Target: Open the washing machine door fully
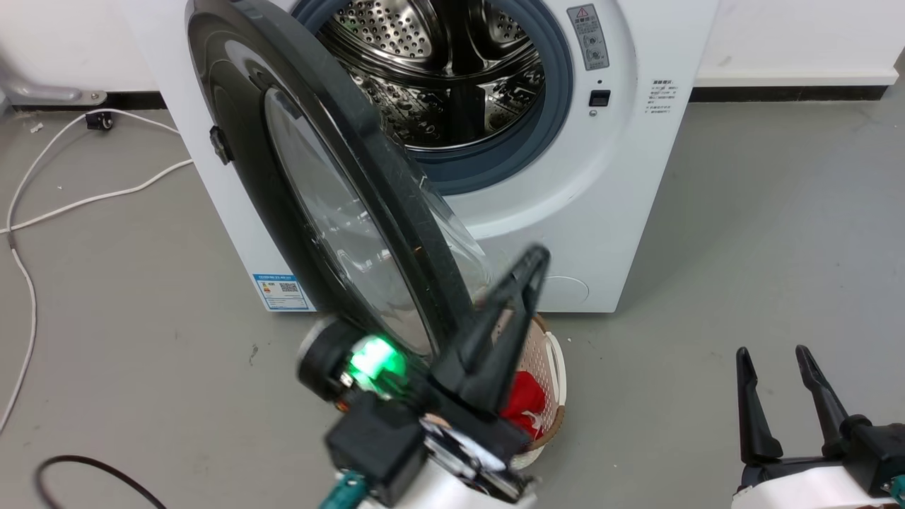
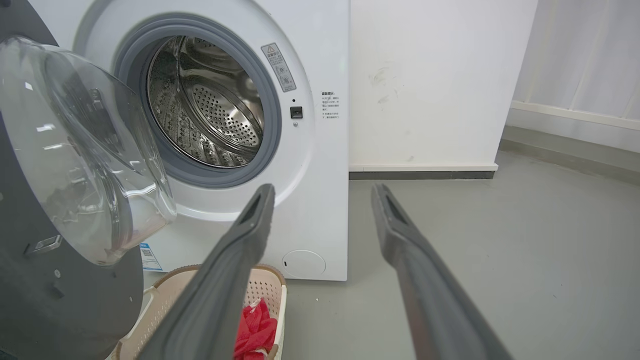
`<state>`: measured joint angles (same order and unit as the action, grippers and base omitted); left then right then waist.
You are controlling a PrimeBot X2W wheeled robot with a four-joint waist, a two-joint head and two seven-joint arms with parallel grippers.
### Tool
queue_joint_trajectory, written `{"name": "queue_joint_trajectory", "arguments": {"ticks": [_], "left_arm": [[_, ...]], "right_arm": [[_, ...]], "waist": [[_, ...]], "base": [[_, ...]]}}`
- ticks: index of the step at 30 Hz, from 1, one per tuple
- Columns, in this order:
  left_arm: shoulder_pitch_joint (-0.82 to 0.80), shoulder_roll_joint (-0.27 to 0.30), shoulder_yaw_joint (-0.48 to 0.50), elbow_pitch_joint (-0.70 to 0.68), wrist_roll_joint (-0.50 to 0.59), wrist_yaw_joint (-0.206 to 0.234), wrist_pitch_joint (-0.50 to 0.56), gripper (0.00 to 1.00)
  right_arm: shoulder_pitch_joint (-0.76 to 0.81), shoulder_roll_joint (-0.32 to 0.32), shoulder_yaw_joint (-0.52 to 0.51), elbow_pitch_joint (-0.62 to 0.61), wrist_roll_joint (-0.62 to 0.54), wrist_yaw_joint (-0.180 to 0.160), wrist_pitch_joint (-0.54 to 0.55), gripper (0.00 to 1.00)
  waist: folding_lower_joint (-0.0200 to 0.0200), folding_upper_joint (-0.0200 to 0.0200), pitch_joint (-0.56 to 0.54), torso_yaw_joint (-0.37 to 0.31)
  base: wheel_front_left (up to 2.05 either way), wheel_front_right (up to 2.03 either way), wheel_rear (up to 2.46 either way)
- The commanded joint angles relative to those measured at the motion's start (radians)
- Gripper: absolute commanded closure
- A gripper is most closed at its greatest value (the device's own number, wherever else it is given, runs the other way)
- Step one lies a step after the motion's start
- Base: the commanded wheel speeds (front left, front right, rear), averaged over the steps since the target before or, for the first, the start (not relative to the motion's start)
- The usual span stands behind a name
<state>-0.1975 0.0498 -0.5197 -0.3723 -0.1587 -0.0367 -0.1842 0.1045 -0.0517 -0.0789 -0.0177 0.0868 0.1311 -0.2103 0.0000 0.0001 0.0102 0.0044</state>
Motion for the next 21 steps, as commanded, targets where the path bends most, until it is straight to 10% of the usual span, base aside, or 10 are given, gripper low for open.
{"name": "queue_joint_trajectory", "arguments": {"ticks": [1,11,21], "left_arm": [[0.034,0.005,-0.026,0.027,-0.007,-0.006,0.029,1.00],[0.195,0.044,-0.157,0.232,-0.041,-0.026,0.147,1.00],[0.067,0.015,-0.120,0.424,-0.038,0.031,0.046,1.00]], "right_arm": [[-0.011,0.003,0.003,0.008,0.005,-0.001,-0.004,0.00],[-0.005,0.003,0.014,0.038,0.015,-0.001,-0.010,0.00],[-0.028,0.003,0.024,0.052,0.023,-0.001,-0.011,0.00]], "waist": [[0.0000,-0.0001,-0.002,0.000],[0.0000,-0.0001,-0.008,0.009],[0.0000,-0.0001,0.017,0.000]], "base": [[0.00,0.00,0.00],[0.00,0.00,0.00],[0.00,0.00,0.00]]}}
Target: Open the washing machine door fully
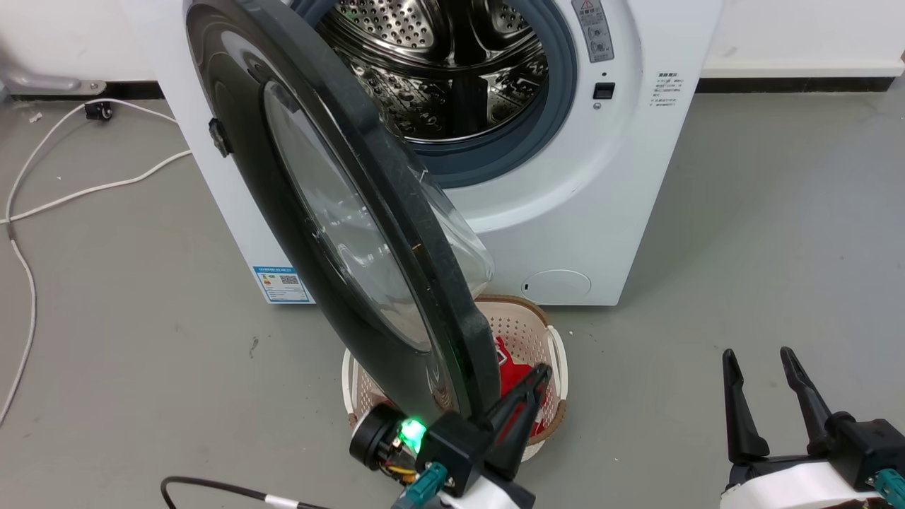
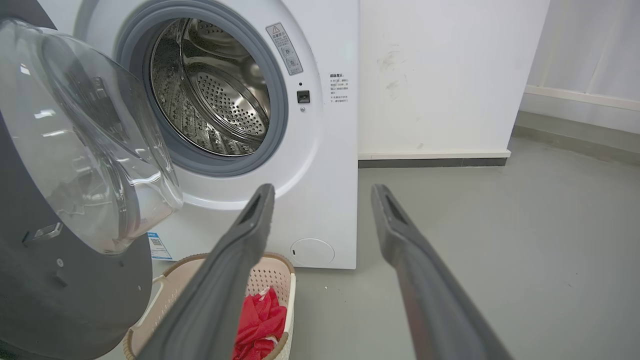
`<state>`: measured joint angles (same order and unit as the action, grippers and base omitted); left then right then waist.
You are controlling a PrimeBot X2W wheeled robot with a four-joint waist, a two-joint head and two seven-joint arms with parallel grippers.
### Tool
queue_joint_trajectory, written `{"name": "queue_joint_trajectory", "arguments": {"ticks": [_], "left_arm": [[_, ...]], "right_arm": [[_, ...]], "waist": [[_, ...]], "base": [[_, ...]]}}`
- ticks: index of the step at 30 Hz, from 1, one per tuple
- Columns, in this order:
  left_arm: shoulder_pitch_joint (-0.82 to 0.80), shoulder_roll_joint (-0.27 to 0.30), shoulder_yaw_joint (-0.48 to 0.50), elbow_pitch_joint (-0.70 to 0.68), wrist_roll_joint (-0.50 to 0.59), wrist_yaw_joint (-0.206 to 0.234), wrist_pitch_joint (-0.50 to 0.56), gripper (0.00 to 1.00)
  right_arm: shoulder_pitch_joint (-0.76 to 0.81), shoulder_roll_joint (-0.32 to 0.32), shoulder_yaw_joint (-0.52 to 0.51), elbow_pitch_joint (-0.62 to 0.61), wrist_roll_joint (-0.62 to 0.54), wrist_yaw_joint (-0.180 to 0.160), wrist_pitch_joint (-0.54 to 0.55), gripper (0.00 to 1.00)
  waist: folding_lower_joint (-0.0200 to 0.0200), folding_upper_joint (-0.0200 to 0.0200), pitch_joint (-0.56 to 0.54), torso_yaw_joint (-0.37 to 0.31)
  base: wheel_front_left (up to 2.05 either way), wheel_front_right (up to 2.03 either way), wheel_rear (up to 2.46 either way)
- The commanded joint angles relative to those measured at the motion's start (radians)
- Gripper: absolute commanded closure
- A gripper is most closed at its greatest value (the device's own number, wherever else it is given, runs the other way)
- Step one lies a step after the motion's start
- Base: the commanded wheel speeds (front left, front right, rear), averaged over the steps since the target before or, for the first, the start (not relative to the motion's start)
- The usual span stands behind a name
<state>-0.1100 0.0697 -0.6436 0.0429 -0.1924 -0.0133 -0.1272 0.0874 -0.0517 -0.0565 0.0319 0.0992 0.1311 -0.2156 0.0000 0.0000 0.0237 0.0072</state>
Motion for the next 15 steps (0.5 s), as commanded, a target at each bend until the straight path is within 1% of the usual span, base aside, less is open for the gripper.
{"name": "queue_joint_trajectory", "arguments": {"ticks": [1,10,15], "left_arm": [[-0.031,-0.006,0.007,0.018,-0.006,0.015,-0.019,1.00],[-0.098,-0.016,0.009,0.088,-0.038,0.059,-0.056,1.00],[-0.104,-0.017,0.016,0.113,-0.058,0.078,-0.067,1.00]], "right_arm": [[-0.014,0.003,0.003,0.004,0.011,-0.001,-0.006,0.00],[-0.027,0.003,0.007,0.018,0.020,-0.001,-0.008,0.00],[-0.028,0.003,0.010,0.026,0.027,-0.001,-0.011,0.00]], "waist": [[0.0000,0.0000,0.005,-0.004],[0.0000,0.0000,0.021,-0.013],[0.0000,0.0000,0.021,-0.014]], "base": [[0.00,0.00,0.00],[0.00,0.00,0.00],[0.00,0.00,0.00]]}}
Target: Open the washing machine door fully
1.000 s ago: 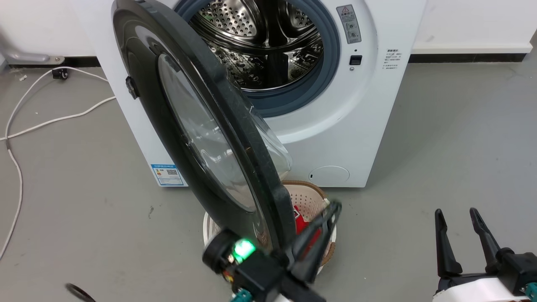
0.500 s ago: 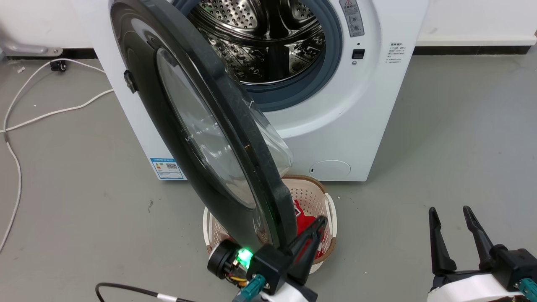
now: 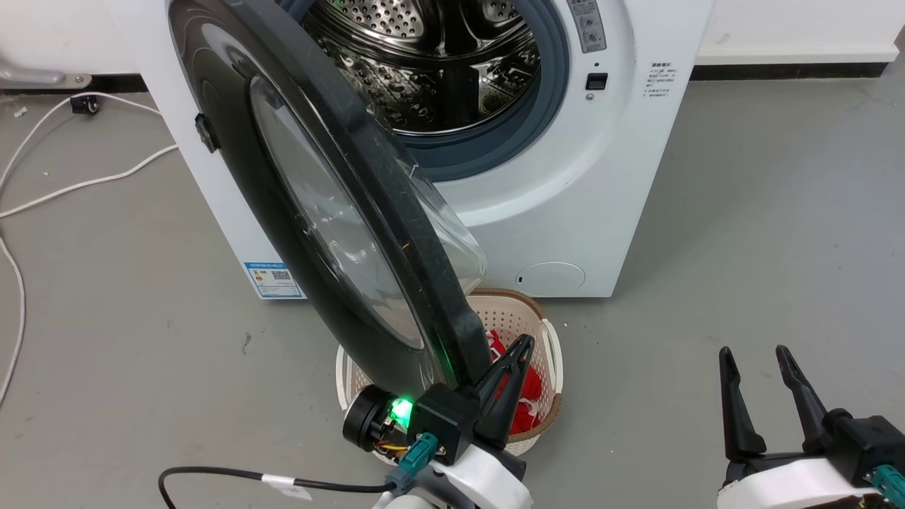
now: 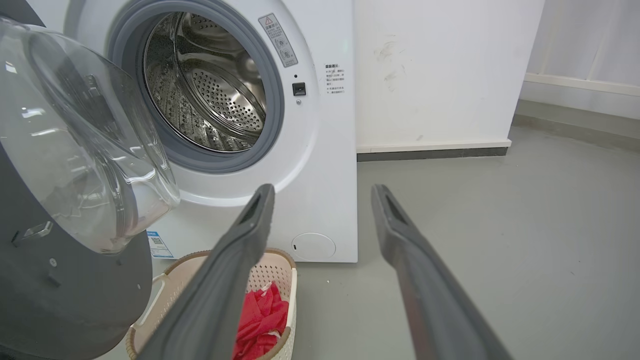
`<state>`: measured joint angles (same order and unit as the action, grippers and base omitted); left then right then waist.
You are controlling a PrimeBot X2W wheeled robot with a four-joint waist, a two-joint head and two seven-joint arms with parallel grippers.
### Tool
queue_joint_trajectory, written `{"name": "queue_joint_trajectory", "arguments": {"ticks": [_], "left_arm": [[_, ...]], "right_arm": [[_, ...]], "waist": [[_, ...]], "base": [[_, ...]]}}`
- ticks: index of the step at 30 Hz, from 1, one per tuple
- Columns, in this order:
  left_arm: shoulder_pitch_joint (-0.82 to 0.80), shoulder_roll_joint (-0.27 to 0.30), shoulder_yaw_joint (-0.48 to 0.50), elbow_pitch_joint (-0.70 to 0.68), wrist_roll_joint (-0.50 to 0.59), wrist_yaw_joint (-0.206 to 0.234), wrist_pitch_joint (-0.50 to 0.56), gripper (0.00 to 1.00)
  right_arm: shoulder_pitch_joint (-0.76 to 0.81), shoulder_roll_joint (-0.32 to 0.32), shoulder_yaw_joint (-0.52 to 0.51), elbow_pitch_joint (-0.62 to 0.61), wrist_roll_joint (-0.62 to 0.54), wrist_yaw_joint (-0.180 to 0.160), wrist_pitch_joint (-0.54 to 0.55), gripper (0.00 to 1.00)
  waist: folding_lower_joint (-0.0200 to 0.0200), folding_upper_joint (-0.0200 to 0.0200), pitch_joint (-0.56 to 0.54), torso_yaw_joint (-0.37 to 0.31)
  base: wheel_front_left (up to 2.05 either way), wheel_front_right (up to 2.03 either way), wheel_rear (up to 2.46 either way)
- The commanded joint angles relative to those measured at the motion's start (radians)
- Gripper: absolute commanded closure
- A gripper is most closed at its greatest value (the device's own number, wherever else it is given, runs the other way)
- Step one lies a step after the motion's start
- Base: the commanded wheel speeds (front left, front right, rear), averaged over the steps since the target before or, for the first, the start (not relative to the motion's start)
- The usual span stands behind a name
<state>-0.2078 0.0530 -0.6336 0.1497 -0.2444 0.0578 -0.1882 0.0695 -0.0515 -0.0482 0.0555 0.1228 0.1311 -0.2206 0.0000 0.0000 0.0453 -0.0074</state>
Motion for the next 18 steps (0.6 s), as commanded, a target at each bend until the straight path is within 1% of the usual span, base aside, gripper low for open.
{"name": "queue_joint_trajectory", "arguments": {"ticks": [1,10,18], "left_arm": [[-0.008,0.000,0.008,0.010,-0.009,0.010,-0.007,1.00],[-0.020,0.018,0.034,0.025,-0.022,0.029,-0.006,1.00],[0.032,0.047,0.035,-0.023,-0.028,0.053,0.023,1.00]], "right_arm": [[-0.011,0.002,0.001,0.003,0.006,-0.001,-0.007,0.00],[-0.014,0.002,0.005,0.010,0.013,-0.001,-0.009,0.00],[0.007,0.003,0.020,-0.008,0.020,-0.001,-0.001,0.00]], "waist": [[0.0000,0.0000,-0.001,0.002],[0.0000,0.0000,-0.003,0.010],[0.0000,0.0000,-0.026,0.016]], "base": [[0.00,0.00,0.00],[0.00,0.00,0.00],[0.00,0.00,0.00]]}}
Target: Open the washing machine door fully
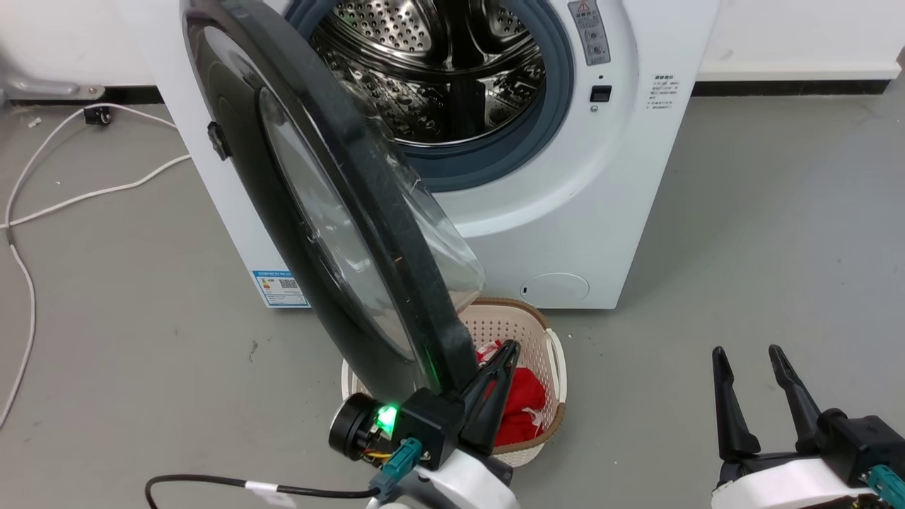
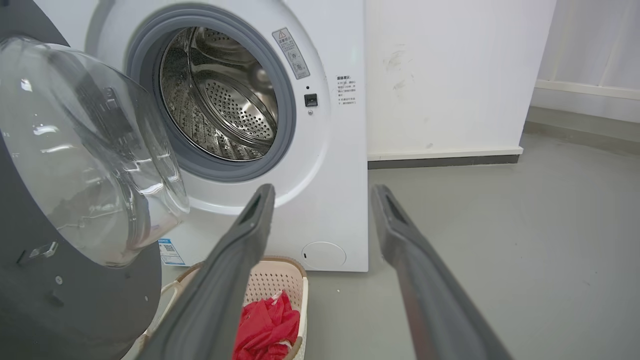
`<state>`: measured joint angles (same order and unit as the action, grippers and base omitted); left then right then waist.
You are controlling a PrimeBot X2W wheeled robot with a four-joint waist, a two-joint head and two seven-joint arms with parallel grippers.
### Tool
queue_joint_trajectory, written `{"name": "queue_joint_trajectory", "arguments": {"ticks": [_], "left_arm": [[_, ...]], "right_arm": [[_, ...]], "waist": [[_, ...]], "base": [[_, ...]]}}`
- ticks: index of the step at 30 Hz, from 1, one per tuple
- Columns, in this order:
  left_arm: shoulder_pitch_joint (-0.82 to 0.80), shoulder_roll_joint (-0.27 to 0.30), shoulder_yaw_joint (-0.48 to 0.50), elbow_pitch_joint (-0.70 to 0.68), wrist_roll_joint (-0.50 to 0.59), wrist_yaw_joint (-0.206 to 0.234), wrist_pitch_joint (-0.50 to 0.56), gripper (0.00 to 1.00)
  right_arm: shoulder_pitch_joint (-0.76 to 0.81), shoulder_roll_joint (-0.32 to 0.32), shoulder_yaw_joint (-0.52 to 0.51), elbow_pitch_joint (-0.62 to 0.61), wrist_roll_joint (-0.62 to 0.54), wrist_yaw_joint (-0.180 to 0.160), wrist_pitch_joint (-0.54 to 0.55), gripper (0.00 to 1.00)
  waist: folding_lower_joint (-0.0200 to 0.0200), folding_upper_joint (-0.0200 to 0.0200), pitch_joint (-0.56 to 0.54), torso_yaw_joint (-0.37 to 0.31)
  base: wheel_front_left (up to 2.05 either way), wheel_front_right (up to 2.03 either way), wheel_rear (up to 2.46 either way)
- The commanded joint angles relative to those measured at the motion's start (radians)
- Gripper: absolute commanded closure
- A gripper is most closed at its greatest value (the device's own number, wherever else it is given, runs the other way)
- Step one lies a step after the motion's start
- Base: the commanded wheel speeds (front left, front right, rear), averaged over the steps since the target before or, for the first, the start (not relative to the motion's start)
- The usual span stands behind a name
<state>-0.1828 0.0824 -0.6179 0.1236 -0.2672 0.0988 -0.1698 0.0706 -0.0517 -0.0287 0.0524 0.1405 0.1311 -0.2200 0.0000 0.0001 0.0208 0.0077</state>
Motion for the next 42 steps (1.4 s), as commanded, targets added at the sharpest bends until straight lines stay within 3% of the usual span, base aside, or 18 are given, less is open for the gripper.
{"name": "queue_joint_trajectory", "arguments": {"ticks": [1,18,42], "left_arm": [[0.017,0.022,0.018,-0.004,-0.008,0.015,0.009,1.00],[0.145,0.100,0.038,-0.140,-0.009,0.085,0.055,1.00],[0.239,0.166,0.070,-0.285,0.004,0.170,0.083,1.00]], "right_arm": [[0.009,0.003,0.000,-0.007,0.003,-0.001,0.000,0.00],[0.048,0.003,-0.003,-0.029,0.005,-0.001,0.016,0.00],[0.038,0.002,-0.027,-0.046,0.017,-0.001,0.011,0.00]], "waist": [[0.0000,-0.0001,-0.005,0.003],[0.0000,-0.0001,-0.028,0.068],[0.0000,-0.0001,0.015,0.350]], "base": [[0.00,0.00,0.00],[0.00,0.00,0.00],[0.00,0.00,0.00]]}}
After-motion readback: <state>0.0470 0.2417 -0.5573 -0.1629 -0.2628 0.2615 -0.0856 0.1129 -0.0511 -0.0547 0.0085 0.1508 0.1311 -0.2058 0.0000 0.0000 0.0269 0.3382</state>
